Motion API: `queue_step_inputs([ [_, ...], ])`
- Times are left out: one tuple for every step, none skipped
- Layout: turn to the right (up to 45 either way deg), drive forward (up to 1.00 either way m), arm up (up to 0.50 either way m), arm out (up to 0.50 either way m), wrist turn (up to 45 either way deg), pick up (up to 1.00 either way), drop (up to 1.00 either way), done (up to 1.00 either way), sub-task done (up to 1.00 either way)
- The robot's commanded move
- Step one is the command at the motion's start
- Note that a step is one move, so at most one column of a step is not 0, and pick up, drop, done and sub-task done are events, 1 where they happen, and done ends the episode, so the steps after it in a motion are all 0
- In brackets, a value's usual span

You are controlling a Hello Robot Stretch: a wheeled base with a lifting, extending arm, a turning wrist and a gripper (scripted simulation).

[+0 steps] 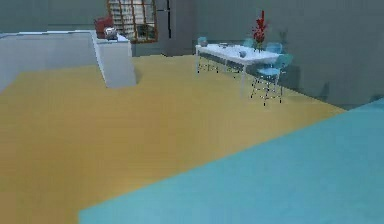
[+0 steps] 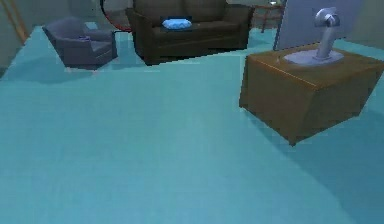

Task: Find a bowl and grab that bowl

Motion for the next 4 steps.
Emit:
queue_step_inputs([
  [0.0,1.00,0.00,0.00,0.0,0.00,0.00,0.00,0.00],
  [0.0,1.00,0.00,0.00,0.0,0.00,0.00,0.00,0.00],
  [3.0,0.00,0.00,0.00,0.0,0.00,0.00,0.00,0.00],
  [0.0,1.00,0.00,0.00,0.0,0.00,0.00,0.00,0.00],
])
